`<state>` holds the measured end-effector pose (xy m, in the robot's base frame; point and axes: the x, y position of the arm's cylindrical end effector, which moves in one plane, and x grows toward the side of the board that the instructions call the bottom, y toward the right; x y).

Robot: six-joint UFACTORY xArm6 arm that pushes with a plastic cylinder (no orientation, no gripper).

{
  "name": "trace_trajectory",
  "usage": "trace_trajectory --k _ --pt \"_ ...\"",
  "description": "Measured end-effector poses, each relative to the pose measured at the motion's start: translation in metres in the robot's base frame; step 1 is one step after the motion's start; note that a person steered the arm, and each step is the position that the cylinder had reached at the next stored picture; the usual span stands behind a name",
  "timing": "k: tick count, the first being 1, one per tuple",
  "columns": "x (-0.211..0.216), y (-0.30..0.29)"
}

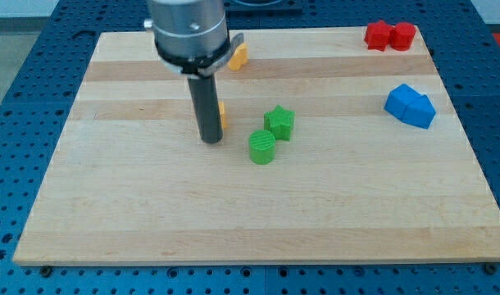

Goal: Slide the yellow hexagon to the yellow heart

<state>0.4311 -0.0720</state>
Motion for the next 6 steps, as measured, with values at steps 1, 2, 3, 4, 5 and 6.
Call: trace_trajectory --k 1,2,3,4,5,6 --pt "-0.046 0.000" --pt "-0.070 0.000" --pt "-0.057 -0.004" --pt "-0.046 -0.032" --pt "-0.064 -0.031" --pt "-0.096 0.001"
